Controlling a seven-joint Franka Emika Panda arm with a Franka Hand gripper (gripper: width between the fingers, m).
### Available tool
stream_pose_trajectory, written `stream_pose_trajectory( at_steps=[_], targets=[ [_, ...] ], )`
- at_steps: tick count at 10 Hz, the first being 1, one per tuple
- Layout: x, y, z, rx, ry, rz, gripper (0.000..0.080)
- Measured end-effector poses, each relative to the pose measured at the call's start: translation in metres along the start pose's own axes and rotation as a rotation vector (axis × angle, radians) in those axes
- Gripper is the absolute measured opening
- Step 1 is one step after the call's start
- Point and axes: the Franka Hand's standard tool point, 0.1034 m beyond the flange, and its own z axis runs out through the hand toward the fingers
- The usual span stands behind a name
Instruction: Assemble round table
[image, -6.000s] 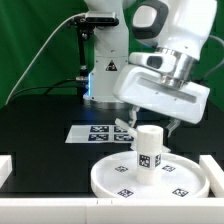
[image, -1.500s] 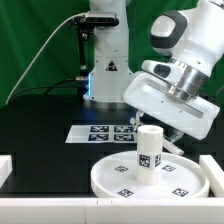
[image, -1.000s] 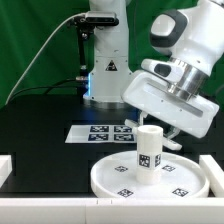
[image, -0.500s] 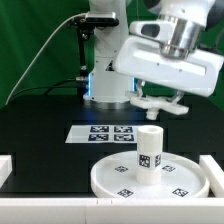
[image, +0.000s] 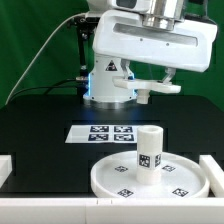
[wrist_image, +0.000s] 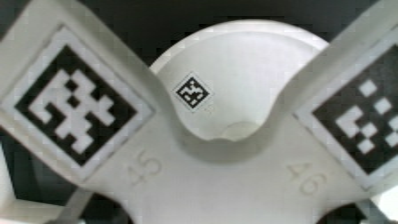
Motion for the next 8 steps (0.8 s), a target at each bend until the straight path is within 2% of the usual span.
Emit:
stream_pose_trajectory(
  at_steps=[2, 4, 5, 6, 7, 8],
  targets=[
    [0.002, 0.000, -0.001, 0.006, -0.008, 0.014, 0.0448],
    [0.042, 0.006, -0.019, 0.059, 0.014, 0.083, 0.0448],
    [0.063, 0.010, -0.025, 0.058, 0.036, 0.104, 0.0448],
    [0.075, 0.011, -0.026, 0.043, 0.051, 0.115, 0.0448],
    [0.079, 0.010, -0.024, 0.032, 0.056, 0.113, 0.0448],
    [0.077, 0.011, -0.023, 0.033, 0.052, 0.114, 0.0448]
  ],
)
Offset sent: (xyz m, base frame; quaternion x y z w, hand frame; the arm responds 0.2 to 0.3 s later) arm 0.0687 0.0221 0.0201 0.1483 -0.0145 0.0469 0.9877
